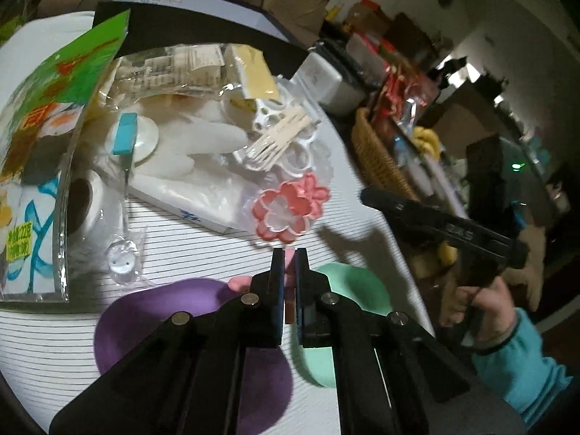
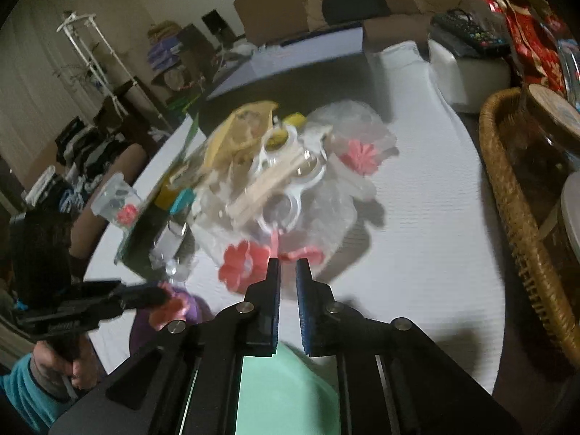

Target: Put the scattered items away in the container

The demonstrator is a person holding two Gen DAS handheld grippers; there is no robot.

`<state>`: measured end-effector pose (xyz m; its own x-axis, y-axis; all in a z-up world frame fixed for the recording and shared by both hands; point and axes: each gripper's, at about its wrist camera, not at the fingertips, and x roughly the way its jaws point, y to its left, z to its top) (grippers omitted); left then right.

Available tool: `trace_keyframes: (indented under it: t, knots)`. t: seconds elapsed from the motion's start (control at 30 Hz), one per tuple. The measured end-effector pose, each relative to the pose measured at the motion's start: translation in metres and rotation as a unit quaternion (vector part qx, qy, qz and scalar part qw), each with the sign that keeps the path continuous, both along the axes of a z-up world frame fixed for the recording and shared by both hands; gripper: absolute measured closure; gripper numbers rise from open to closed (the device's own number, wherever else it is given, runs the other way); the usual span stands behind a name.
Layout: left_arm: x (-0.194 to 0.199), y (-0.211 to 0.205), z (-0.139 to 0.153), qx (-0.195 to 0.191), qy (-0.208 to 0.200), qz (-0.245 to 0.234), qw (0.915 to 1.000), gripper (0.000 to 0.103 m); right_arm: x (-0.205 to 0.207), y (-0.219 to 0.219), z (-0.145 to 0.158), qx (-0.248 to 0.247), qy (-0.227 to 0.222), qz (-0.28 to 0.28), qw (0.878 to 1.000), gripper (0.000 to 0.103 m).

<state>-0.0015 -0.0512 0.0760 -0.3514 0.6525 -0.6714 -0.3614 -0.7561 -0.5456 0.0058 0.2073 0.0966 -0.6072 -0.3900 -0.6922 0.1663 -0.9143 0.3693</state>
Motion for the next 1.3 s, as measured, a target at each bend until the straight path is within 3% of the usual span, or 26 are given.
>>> trace_keyframes:
  t: [0.2, 0.27, 0.3, 0.33, 0.47, 0.57, 0.67, 0.73, 0.77, 1.03, 1.17, 1.3]
  knots:
    - [0.012, 0.02, 0.001, 0.022, -0.006, -0.044, 0.9988, 0.098, -0.023, -0.029, -0.015, 0.053, -0.018, 0.025, 0.998, 0.091]
    - [0.016, 0.031, -0.003, 0.014, -0.009, -0.061, 0.998, 0.098, -0.027, -0.033, -0.018, 0.061, -0.02, 0.029, 0.998, 0.077]
    - [0.017, 0.038, -0.005, 0.013, -0.012, -0.068, 0.9975, 0.098, -0.028, -0.034, -0.018, 0.069, -0.021, 0.025, 0.997, 0.061]
    - [0.018, 0.042, -0.007, 0.013, -0.015, -0.074, 0.9971, 0.098, -0.028, -0.034, -0.019, 0.07, -0.022, 0.023, 0.997, 0.054]
    - [0.021, 0.063, -0.017, -0.016, -0.025, -0.101, 0.9945, 0.098, -0.029, -0.034, -0.021, 0.061, -0.021, 0.024, 0.998, 0.054]
    - [0.021, 0.065, -0.023, -0.034, -0.035, -0.097, 0.9941, 0.084, -0.035, -0.035, -0.031, 0.059, -0.041, 0.024, 0.997, 0.058]
    - [0.017, 0.05, -0.019, -0.027, -0.031, -0.072, 0.9966, 0.076, -0.036, -0.04, -0.032, 0.064, -0.041, 0.028, 0.997, 0.074]
    - [0.012, 0.037, -0.017, -0.022, -0.027, -0.049, 0.9982, 0.068, -0.035, -0.042, -0.031, 0.067, -0.036, 0.032, 0.997, 0.09]
    - [0.009, 0.03, -0.016, -0.019, -0.028, -0.036, 0.9988, 0.066, -0.035, -0.042, -0.031, 0.063, -0.036, 0.035, 0.997, 0.091]
    - [-0.012, 0.007, -0.021, 0.014, -0.038, 0.018, 0.999, 0.064, -0.023, -0.019, -0.022, -0.005, -0.029, 0.024, 0.999, 0.096]
    - [-0.023, 0.018, -0.022, 0.023, -0.041, 0.015, 0.9988, 0.063, -0.002, -0.007, -0.006, -0.017, -0.014, 0.023, 0.999, 0.097]
    - [-0.026, 0.03, -0.023, 0.001, -0.036, 0.011, 0.9993, 0.063, 0.022, 0.003, 0.003, -0.014, -0.015, 0.021, 1.0, 0.097]
